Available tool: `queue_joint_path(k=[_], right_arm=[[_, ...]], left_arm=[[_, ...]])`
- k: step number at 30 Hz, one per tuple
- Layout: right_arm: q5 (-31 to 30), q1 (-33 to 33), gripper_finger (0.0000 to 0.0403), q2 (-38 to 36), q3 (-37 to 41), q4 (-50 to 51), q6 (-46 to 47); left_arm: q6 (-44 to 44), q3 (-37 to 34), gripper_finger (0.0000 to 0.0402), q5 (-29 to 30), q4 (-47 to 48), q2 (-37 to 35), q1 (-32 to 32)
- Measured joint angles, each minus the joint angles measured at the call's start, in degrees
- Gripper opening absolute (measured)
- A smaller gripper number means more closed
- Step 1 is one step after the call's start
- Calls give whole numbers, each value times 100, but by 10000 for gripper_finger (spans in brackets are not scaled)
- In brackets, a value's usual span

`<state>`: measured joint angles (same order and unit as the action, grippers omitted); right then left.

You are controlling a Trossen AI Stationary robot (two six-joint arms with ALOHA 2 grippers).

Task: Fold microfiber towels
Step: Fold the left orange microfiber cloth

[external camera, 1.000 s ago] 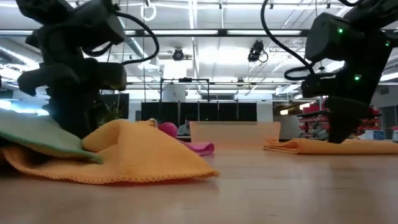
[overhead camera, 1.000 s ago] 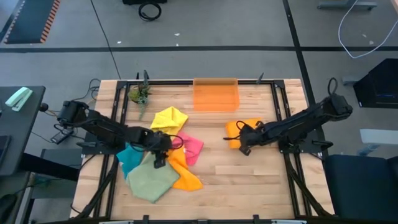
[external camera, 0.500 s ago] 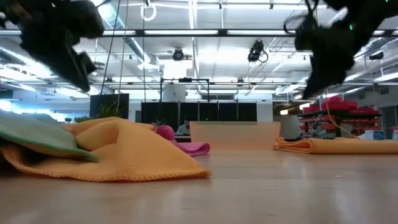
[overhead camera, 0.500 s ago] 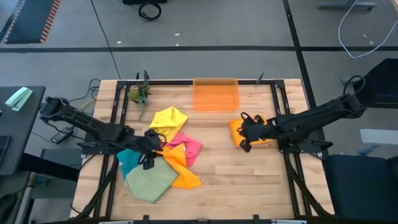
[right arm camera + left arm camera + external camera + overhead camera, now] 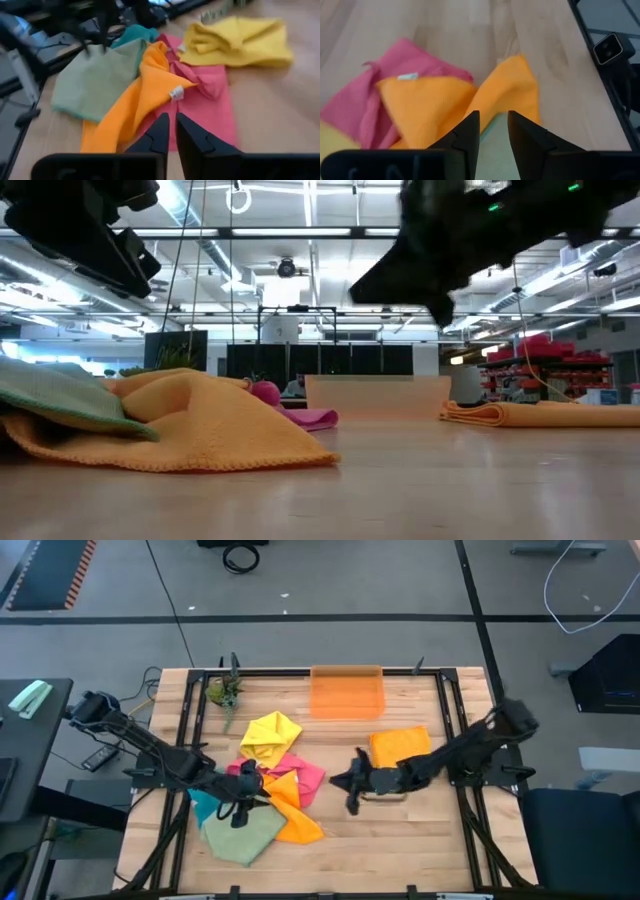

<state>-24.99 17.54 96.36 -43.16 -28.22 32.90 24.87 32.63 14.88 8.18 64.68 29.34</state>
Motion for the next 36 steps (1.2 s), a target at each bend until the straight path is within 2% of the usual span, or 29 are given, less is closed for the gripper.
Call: queue_joint_path(k=[5,7,11,14,18,23,31,36], right_arm=[[1100,-524,108,1066,-1144,119,602],[1467,-677,140,1281,-1531,500,756],[1585,-787,193,1567,-2010,1210,917],[1586,-779,213,1578,-2172,1554,883],[1182,-713,219,1606,-2194,1619,1274],[1156,-717,220,1999,-2212,1449,1879],[1178,-738,220,2334,-2220,465,1734],[1206,-719,218,2338,-2253,380,1736]], left_arm=[[-6,-5,107,6,-89,282,18],[-8,-3,107,24,-226,374,35],[-361,-3,107,17,-266,389,70],[-702,-5,107,127,-325,391,35],[-908,0,107,207,-424,391,-97],[-913,0,107,222,-457,392,-165],[-879,0,107,207,-469,394,-146],[-830,0,107,206,-479,394,-146]])
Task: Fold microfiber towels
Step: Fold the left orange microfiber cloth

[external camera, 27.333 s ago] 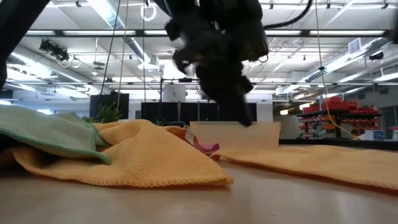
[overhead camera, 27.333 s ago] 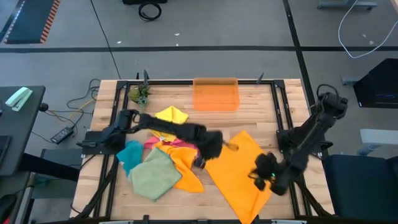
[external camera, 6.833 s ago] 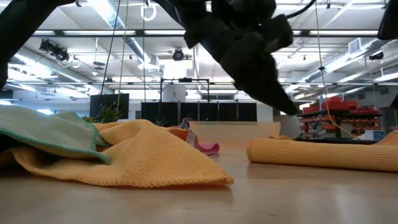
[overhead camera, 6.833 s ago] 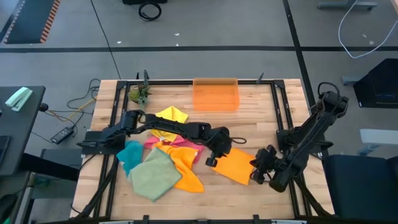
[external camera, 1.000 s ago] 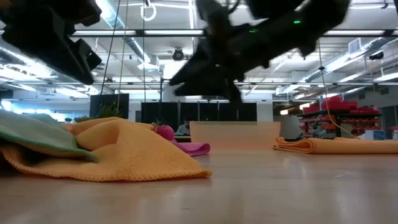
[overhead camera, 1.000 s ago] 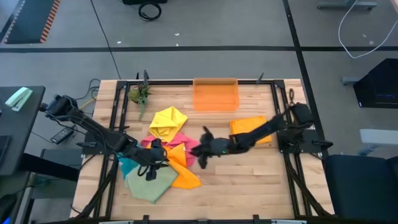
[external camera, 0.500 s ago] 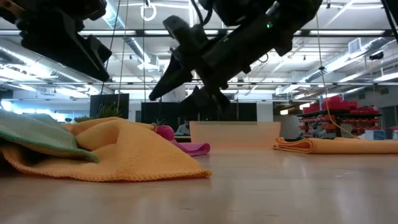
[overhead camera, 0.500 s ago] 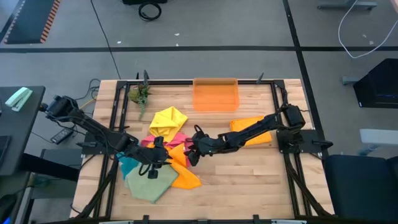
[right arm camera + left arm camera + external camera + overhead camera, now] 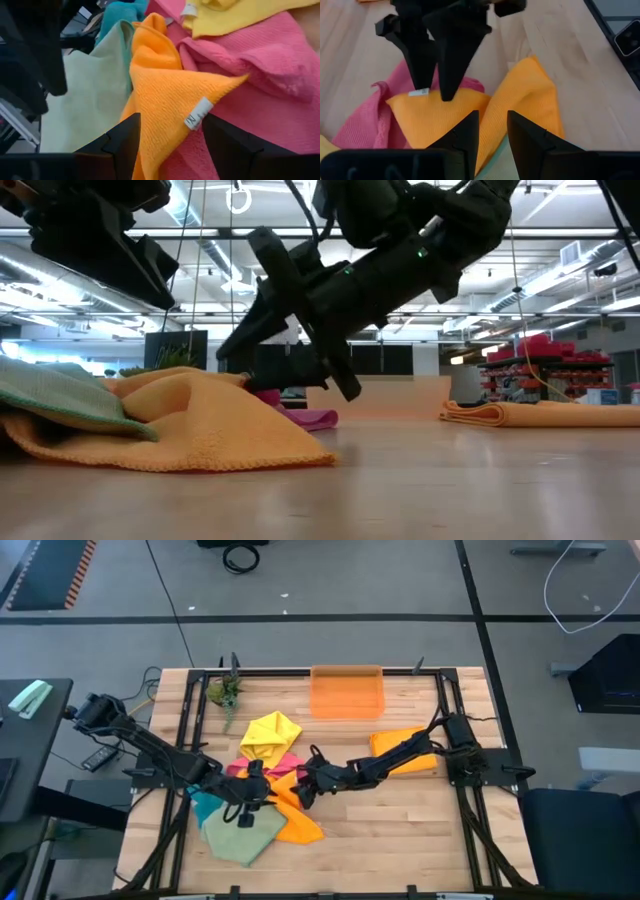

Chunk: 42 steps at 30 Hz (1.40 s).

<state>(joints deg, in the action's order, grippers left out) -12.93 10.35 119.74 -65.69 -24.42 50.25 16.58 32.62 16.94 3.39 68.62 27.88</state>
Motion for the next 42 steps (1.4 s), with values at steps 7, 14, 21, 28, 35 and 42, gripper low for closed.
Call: queue_joint_path(k=[7,14,21,28,35,42], right_arm=[[-7,-2,129,92,-91,-48,-354],[515,37,10,-538,-140,437,-1275],[957,447,3,-2928,-149,2848,-2195],[-167,1688,2,-4693,-153,4976,-1595],[-1517,3192,1,-4514,-151,7768,1872],[-1722,3509,0,-3856,-144,9213,3611]], left_arm=[[-38,0,107,-1,-33,0,-4],[-172,0,107,-1,-45,0,-7],[-741,-2,107,4,-41,-80,-15],[-1020,0,107,25,-513,-81,-111],[-698,-13,107,24,-648,4,-103],[-565,30,104,-654,-2421,1233,261]])
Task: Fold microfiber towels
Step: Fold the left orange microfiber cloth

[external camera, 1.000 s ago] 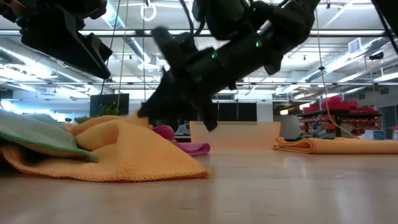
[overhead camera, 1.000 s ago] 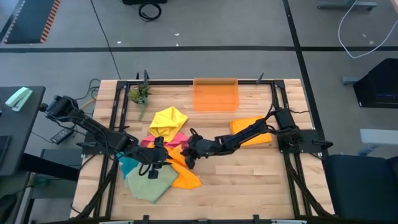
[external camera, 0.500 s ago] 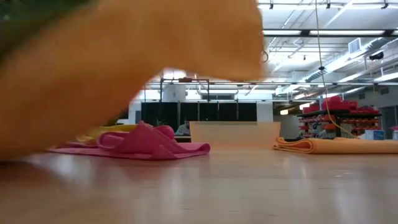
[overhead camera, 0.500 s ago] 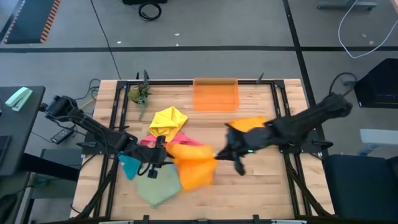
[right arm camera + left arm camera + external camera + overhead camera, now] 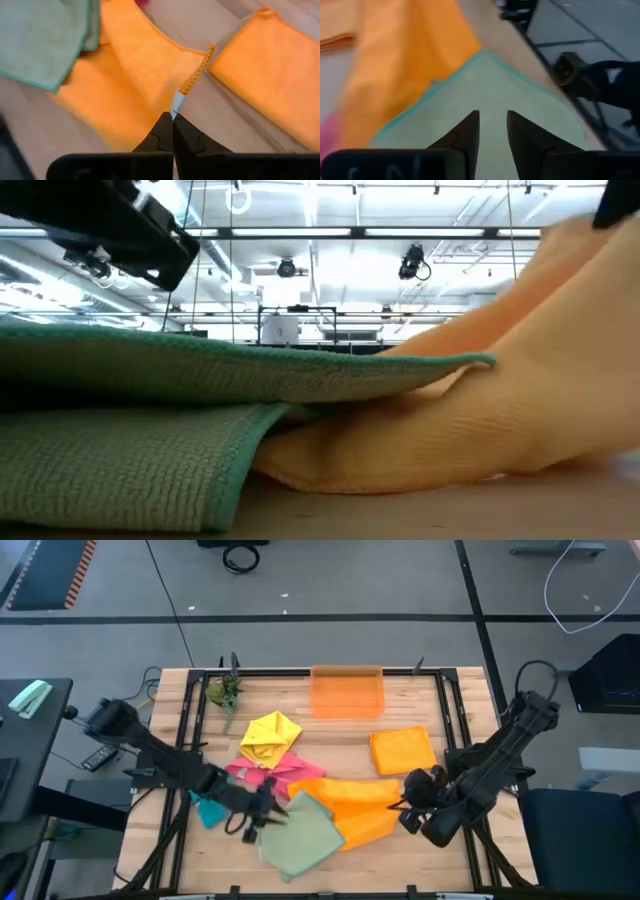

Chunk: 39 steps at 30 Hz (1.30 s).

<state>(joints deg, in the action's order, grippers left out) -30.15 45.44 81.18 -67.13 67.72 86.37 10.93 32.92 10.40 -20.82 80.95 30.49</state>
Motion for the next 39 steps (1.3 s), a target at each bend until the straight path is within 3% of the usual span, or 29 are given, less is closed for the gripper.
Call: queue_joint_path(k=[2,5,14,18,21,29,34,37,39], right_arm=[[2,-61,0,96,0,-36,-104],[17,-151,0,186,0,-81,-271],[146,-187,0,197,0,-125,-695],[146,-180,0,217,0,-151,-797],[149,-176,0,217,0,-230,-924],[105,-176,0,217,0,-254,-1247],[104,-176,0,217,0,-254,-1259],[105,-176,0,217,1,-257,-1257],[103,-176,0,217,1,-256,-1257]], left_arm=[[-111,159,102,17,-27,462,64],[-151,486,105,28,746,834,64],[-41,1914,177,34,3488,858,-18],[854,2237,212,30,4664,856,-77],[1599,2079,240,62,4676,890,-123],[2298,1614,282,-406,4374,924,-68],[2072,1620,248,-618,4089,917,14],[1836,1631,177,-617,4127,915,60],[1695,1631,104,-598,4137,915,60]])
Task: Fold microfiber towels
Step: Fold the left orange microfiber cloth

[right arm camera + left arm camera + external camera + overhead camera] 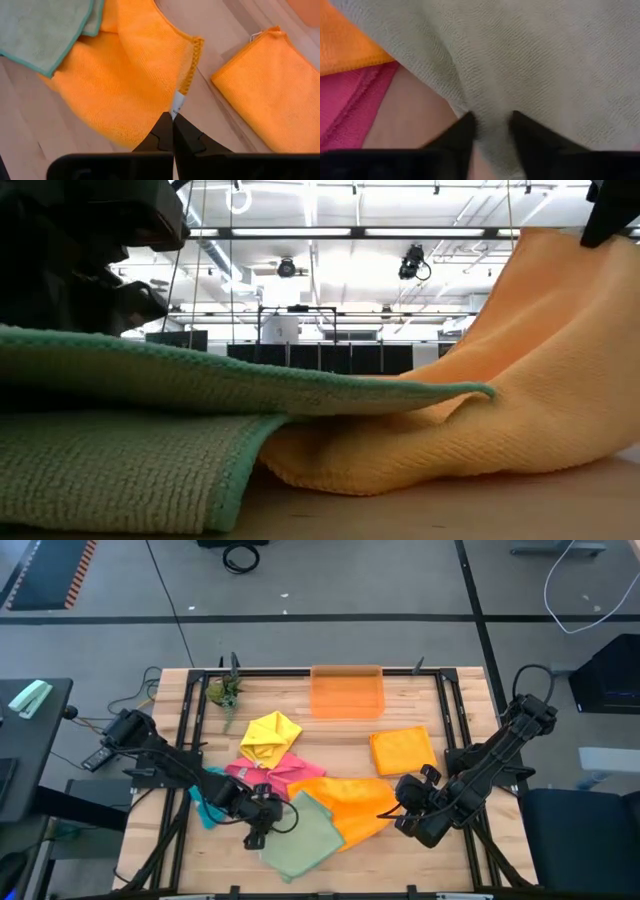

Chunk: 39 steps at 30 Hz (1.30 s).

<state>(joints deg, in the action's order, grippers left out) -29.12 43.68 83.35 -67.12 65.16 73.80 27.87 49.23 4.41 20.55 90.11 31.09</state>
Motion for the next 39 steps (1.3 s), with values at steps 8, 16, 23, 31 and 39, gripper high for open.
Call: queue_joint_path(k=[8,16,23,31,39], right_arm=[[4,0,0,0,1,-12,24],[0,0,0,0,1,-25,52],[75,171,0,0,2,-38,206],[183,780,0,0,3,-128,677],[213,1419,0,0,3,-124,1436]], left_arm=[[-198,554,16,745,2300,-866,-72],[910,1425,22,2670,4753,-2131,-83],[1813,1403,8,2751,5339,-2288,-83],[1933,1403,129,2573,4095,-1864,-27],[-225,1403,228,2312,1171,-881,-155]])
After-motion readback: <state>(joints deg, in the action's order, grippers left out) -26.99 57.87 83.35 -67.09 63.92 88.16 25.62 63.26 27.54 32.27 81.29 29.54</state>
